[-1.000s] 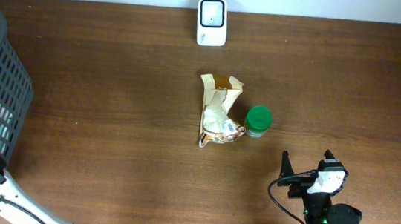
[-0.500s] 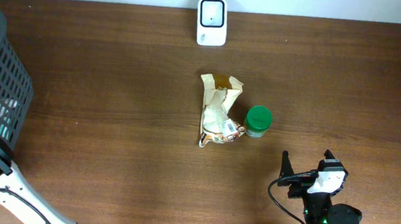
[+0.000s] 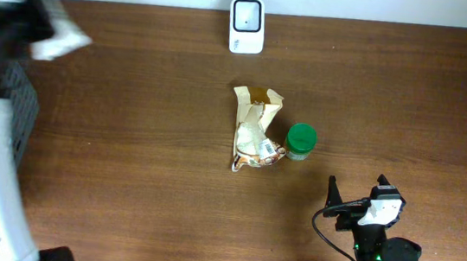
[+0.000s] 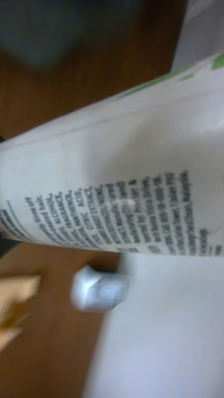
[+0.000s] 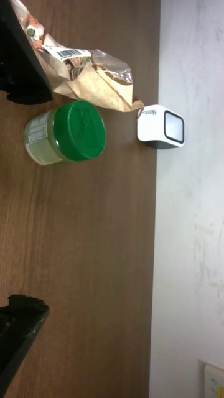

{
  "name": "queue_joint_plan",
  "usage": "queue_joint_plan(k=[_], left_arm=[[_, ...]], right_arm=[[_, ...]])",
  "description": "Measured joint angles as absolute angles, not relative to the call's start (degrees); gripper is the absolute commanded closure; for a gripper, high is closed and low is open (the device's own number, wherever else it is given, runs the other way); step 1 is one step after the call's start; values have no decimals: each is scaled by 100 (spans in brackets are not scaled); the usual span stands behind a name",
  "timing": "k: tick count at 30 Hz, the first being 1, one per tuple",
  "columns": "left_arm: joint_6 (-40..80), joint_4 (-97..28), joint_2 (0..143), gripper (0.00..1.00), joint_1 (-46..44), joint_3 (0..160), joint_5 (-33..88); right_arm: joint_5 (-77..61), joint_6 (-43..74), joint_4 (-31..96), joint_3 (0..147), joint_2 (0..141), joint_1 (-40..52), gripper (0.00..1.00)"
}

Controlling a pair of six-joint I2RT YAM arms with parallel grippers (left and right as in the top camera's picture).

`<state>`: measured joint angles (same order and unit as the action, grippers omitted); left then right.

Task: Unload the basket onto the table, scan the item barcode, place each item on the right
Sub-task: 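Take the white tube from the basket and place it left of the bag, then carry the orange tissue pack from the basket and place it by the tube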

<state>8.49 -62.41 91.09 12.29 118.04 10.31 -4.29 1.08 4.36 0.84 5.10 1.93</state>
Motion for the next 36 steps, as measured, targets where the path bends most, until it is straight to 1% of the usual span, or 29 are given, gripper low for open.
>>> queue_joint_plan(k=[2, 4, 7, 10, 11, 12, 13, 14, 15, 19, 21, 22, 23, 24, 25, 26, 27, 28, 29, 31, 33, 36], left_arm=[[792, -6292, 9397, 100, -158, 11166, 1125], [1098, -5990, 9824, 100, -956, 10363, 1105], [1905, -5472, 10661, 100, -1789, 9223, 1269], [2473, -5131, 11126, 100, -2121, 8665, 1568], [2598, -5078, 11299, 81, -2213, 8554, 1625], [2650, -5009, 11384, 57, -2231, 8497, 1645], [2711, -4965, 11437, 42, -2228, 8438, 1656], [2711, -4958, 11439, 38, -2226, 8429, 1651], [2753, -4919, 11439, 37, -2222, 8431, 1675], [2635, -5030, 11437, 36, -2126, 8519, 1758], [2316, -5266, 11275, 37, -1868, 9271, 1765], [2141, -5610, 10989, 37, -1669, 9782, 1653], [2032, -6027, 10707, 37, -1361, 10492, 1326], [1975, -6202, 10398, 37, -867, 11174, 947], [1931, -6198, 9994, 37, -143, 11734, 545], [1925, -6154, 9279, 43, 1166, 12210, -38], [1916, -6152, 9019, 44, 1562, 12272, -123], [1900, -6154, 8866, 44, 2338, 12291, -193], [1911, -6154, 8936, 44, 3107, 12287, -425], [1927, -6173, 9491, 41, 3972, 12112, -683], [1885, -6237, 10134, 40, 4436, 11804, -1041], [1238, -6058, 11111, 40, 4665, 11518, -1337]], right_arm=[[-432, 113, 436, 84, 510, 193, 2], [-432, 110, 436, 84, 508, 193, 2], [-429, 108, 436, 84, 508, 193, 2], [-429, 113, 436, 84, 510, 193, 2], [-432, 106, 436, 84, 510, 193, 2], [-432, 108, 436, 84, 510, 193, 1], [-432, 113, 436, 84, 508, 191, 2], [-432, 108, 436, 84, 510, 193, 2], [-432, 110, 436, 84, 510, 193, 2], [-429, 110, 436, 84, 510, 193, 2], [-432, 113, 436, 84, 510, 193, 2], [-429, 110, 436, 84, 508, 193, 1], [-429, 113, 434, 84, 510, 193, 2], [-432, 113, 434, 84, 508, 193, 2], [-432, 108, 436, 84, 510, 193, 2], [-432, 110, 434, 84, 510, 193, 2], [-432, 110, 434, 84, 508, 193, 2], [-427, 113, 436, 84, 513, 193, 2], [-434, 108, 434, 84, 515, 193, 2], [-432, 110, 436, 84, 515, 193, 2], [-432, 108, 436, 84, 513, 193, 2], [-429, 108, 434, 84, 513, 193, 2]])
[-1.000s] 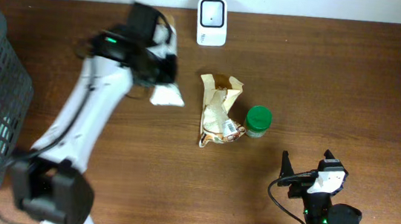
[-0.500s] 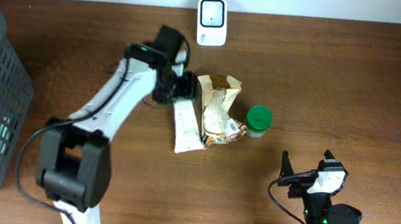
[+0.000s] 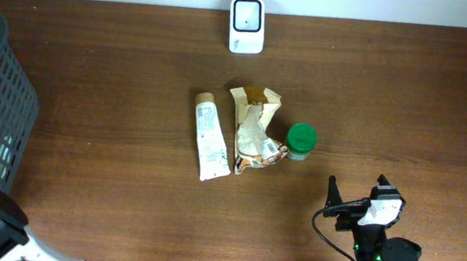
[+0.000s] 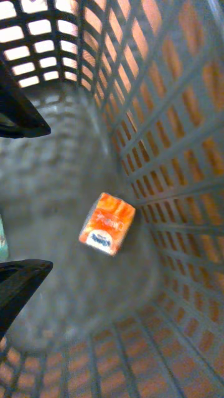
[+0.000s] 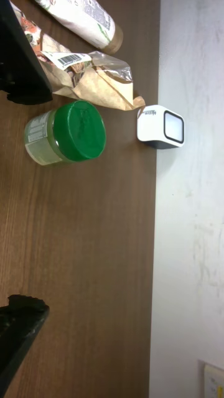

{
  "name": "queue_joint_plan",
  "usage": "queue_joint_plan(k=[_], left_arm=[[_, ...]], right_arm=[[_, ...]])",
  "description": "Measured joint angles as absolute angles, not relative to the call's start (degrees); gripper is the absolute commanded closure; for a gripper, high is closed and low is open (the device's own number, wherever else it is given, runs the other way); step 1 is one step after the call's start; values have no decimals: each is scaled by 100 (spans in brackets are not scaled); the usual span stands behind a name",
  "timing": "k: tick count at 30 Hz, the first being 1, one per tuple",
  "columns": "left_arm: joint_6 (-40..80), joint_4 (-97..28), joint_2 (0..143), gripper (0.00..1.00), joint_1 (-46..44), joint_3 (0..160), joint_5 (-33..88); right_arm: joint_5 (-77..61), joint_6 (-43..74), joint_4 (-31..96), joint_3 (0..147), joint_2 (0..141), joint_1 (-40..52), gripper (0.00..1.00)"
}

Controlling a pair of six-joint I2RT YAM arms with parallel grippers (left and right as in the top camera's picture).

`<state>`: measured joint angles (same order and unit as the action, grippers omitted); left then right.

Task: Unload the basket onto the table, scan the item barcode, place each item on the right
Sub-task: 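Carry the orange tissue pack from the basket and place it by the tube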

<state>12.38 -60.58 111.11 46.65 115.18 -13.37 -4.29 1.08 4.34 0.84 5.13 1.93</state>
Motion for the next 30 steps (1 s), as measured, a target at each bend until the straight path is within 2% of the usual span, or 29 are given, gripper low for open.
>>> queue_joint_plan(k=[3, 8, 16, 18, 21, 22, 23, 25, 26, 30], left_arm=[[429, -5784, 12042, 42, 4676, 11518, -1400], [-137, -5358, 13050, 43, 4661, 11518, -1400], [-499, -4807, 13458, 40, 4281, 11515, -1422], [-517, -4606, 13458, 44, 4244, 11515, -1424], [-519, -4453, 13465, 50, 4244, 11397, -1422], [-519, -4456, 13485, 58, 4244, 11386, -1422], [-519, -4477, 13550, 77, 4244, 11386, -1426], [-563, -4477, 13622, 95, 4250, 11393, -1594], [-563, -4473, 13622, 100, 4248, 11399, -1599], [-604, -4668, 13622, 100, 4222, 11459, -1610]], right_arm=[[-429, 110, 436, 84, 515, 193, 2], [-432, 110, 436, 84, 513, 193, 2], [-432, 113, 436, 84, 515, 193, 2], [-429, 110, 436, 84, 515, 193, 2], [-429, 113, 436, 84, 515, 193, 2], [-432, 108, 436, 84, 515, 193, 2], [-429, 110, 436, 84, 515, 193, 2], [-429, 113, 436, 84, 515, 193, 2], [-429, 110, 436, 84, 515, 193, 2], [-432, 110, 436, 84, 515, 193, 2]])
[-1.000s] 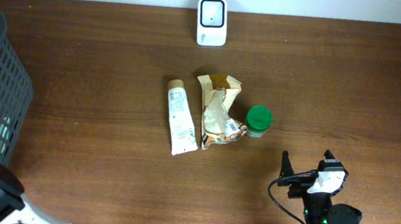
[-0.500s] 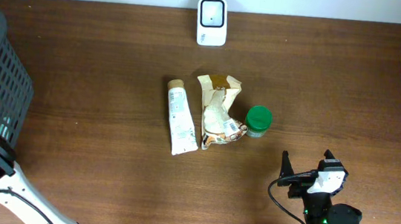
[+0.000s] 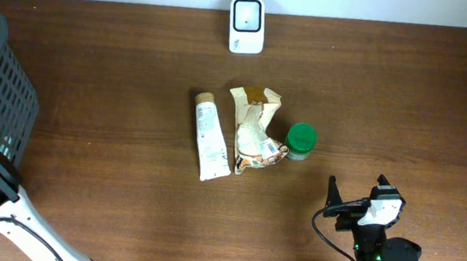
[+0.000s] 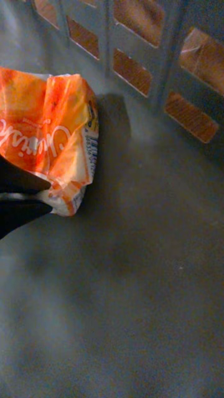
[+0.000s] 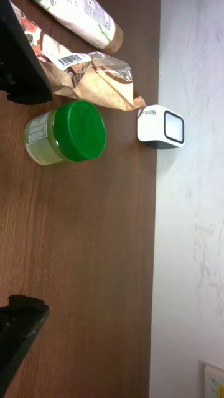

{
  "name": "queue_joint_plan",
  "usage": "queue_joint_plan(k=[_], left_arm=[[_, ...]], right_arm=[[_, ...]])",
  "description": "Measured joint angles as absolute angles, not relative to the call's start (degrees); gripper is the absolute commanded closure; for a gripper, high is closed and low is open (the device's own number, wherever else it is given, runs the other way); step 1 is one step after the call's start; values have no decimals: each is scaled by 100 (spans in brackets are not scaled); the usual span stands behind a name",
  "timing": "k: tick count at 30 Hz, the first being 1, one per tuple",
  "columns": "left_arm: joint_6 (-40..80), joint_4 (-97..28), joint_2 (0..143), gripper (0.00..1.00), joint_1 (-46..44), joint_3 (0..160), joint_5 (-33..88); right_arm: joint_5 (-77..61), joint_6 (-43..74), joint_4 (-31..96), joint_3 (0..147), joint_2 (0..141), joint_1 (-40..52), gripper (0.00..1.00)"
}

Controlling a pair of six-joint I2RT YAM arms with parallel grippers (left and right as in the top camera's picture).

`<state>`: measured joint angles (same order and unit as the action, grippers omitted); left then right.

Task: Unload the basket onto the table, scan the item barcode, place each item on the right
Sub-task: 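Carry the orange tissue pack from the basket and place it by the tube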

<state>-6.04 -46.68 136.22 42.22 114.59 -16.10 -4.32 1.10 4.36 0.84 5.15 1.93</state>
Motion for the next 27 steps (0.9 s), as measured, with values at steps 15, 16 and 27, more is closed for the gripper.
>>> queue_joint_plan(k=[15, 16, 27], left_arm=[[633, -5400, 10425, 100, 3245, 12348, -458], [718, -5612, 10049, 100, 2635, 12348, -285], [1339, -7004, 10910, 100, -2086, 9734, -16]], right_arm=[[-432, 113, 434, 84, 515, 193, 2], [-432, 115, 434, 84, 515, 193, 2], [-429, 113, 436, 84, 515, 193, 2]])
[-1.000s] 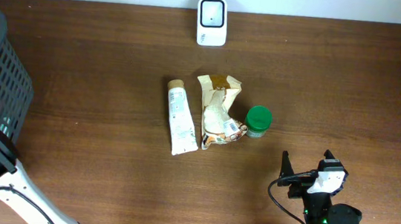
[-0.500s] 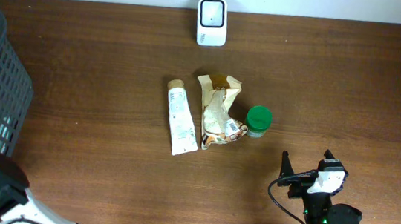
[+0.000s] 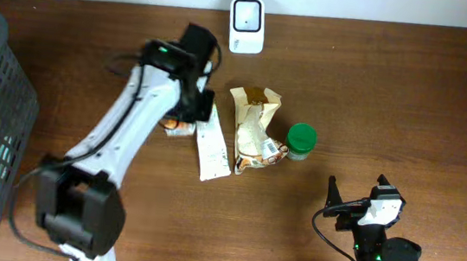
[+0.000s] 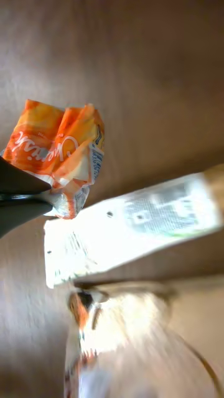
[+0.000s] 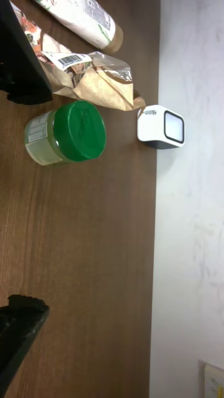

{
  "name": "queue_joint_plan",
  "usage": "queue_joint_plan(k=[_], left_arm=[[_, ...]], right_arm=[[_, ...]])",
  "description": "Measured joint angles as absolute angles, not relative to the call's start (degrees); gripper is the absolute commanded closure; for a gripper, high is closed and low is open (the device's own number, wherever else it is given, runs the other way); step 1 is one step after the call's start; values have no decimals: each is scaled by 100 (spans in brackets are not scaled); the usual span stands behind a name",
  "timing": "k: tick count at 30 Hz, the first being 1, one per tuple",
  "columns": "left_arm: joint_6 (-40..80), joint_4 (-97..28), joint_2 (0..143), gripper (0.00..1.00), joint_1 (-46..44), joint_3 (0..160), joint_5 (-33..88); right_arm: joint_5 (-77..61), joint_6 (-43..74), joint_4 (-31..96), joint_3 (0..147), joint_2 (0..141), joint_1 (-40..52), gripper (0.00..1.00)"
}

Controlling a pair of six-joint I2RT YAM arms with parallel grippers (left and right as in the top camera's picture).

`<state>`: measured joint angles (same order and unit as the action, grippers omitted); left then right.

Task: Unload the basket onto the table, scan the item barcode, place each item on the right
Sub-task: 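Carry the orange tissue pack from the basket and place it by the tube, then carry the mint-green wipes pack from the basket and place it left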

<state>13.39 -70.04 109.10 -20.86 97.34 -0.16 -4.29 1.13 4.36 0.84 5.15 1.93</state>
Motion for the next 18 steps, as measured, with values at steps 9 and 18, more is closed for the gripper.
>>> queue_joint_plan(k=[9, 18], left_arm=[[1549, -6923, 10980, 50, -1975, 10134, 67], [1594, -6842, 9356, 14, 3586, 11756, -32]], right_arm=[[-429, 110, 436, 84, 515, 193, 2], [-427, 113, 436, 84, 515, 193, 2]])
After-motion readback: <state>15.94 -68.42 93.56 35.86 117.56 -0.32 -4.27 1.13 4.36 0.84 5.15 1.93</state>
